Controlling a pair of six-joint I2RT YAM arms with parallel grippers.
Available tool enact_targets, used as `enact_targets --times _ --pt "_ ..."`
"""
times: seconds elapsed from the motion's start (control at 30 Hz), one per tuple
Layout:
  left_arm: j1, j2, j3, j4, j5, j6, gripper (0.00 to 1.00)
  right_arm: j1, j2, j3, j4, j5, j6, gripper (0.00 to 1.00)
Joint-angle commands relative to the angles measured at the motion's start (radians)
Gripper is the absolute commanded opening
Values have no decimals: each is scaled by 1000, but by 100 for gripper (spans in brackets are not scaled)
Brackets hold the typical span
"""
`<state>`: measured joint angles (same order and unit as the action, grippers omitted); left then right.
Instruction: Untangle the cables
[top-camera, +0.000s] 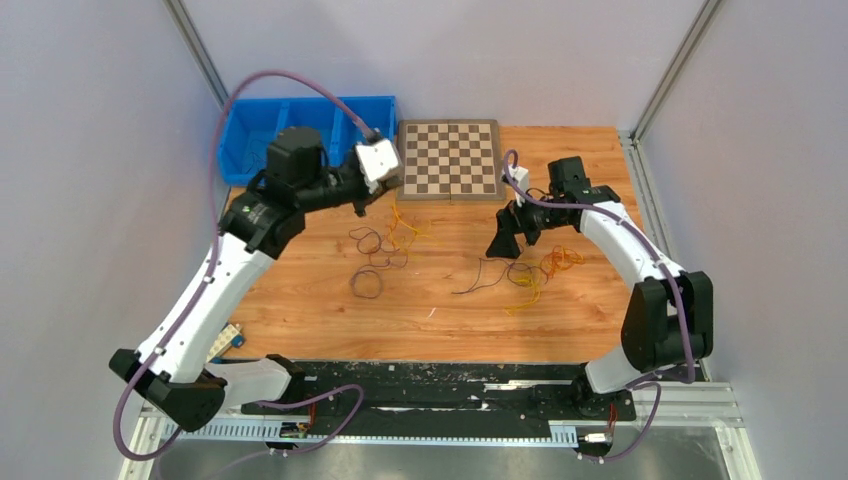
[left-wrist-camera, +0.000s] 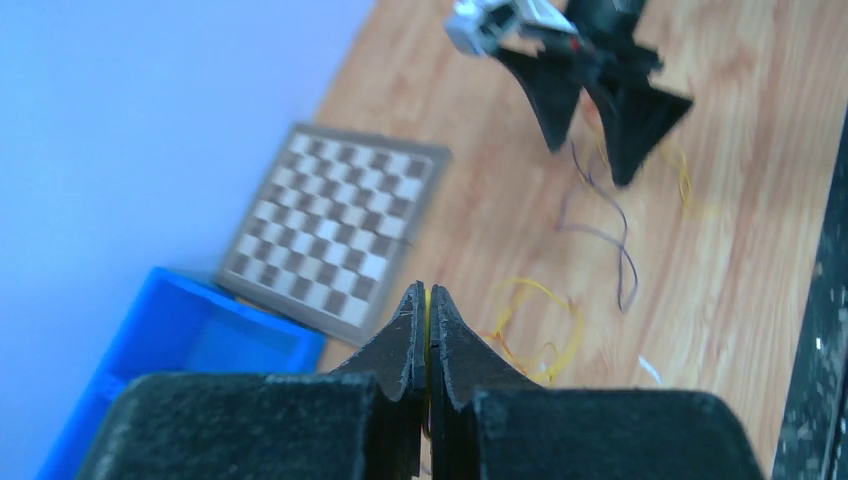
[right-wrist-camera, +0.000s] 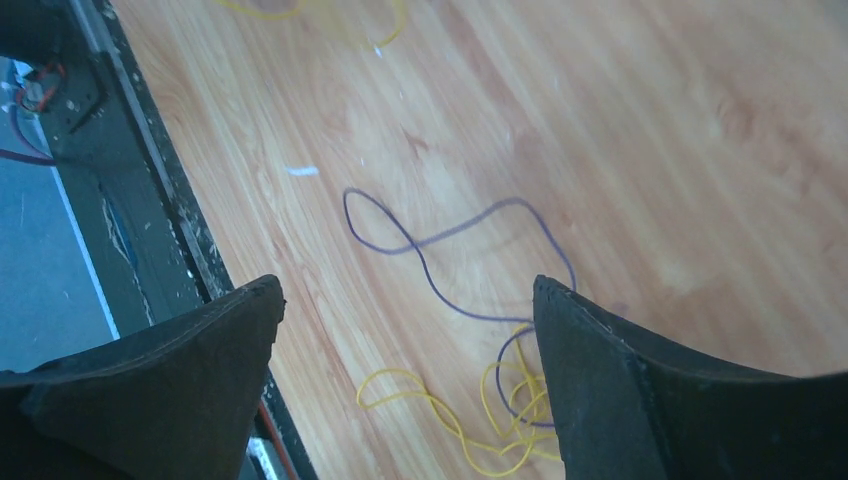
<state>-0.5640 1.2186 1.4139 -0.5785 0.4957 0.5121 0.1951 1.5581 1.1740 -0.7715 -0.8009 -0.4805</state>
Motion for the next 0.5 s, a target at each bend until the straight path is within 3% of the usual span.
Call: enact_targets --times 0.0,0.2,0.33,0.47 --pt "41 -1 183 -29 81 -211 0 9 -90 67 166 -165 50 94" --pt "45 47 294 2 123 -307 0 126 -197 89 605 -177 328 100" --pt "44 80 305 63 156 -383 0 239 -238 69 839 -148 396 100" --pt "44 107 324 119 201 -471 0 363 -224 43 961 -41 395 100"
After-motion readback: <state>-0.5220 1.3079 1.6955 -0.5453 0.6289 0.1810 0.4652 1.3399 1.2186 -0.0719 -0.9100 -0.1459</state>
